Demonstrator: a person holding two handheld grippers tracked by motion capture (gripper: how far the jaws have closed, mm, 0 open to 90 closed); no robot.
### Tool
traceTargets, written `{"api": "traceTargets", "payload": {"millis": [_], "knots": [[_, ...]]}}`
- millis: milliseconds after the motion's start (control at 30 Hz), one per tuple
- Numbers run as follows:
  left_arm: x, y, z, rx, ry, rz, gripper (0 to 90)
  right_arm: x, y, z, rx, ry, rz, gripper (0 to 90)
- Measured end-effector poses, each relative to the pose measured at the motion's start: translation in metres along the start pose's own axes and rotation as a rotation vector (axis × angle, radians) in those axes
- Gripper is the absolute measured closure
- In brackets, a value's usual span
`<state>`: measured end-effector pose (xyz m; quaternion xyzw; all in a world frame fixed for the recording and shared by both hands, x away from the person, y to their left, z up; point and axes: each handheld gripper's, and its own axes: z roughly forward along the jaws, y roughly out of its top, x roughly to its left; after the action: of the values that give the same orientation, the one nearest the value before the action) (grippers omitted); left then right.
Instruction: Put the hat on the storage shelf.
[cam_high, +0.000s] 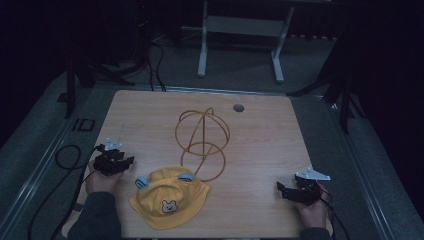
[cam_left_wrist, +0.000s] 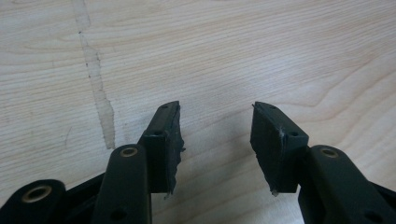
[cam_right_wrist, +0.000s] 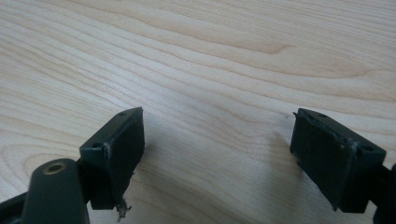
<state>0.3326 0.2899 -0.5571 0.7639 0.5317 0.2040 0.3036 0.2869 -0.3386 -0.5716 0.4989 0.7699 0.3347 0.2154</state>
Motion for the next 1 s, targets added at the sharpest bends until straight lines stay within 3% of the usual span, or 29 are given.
{"api": "traceTargets", "payload": {"millis": [400, 700, 1000], "knots": [[-0.004, 0.005, -0.023, -0.018, -0.037, 0.048, 55.1, 0.003, -0.002, -0.002, 0.0, -0.004, 0.005, 17.1], [-0.008, 0.012, -0.042, -0.025, -0.068, 0.062, 55.7, 0.004, -0.002, -0.003, 0.001, -0.011, 0.011, 17.1], [-0.013, 0.016, -0.05, -0.007, -0.138, 0.062, 56.0, 0.005, -0.002, -0.002, 0.007, -0.004, 0.003, 13.6]]}}
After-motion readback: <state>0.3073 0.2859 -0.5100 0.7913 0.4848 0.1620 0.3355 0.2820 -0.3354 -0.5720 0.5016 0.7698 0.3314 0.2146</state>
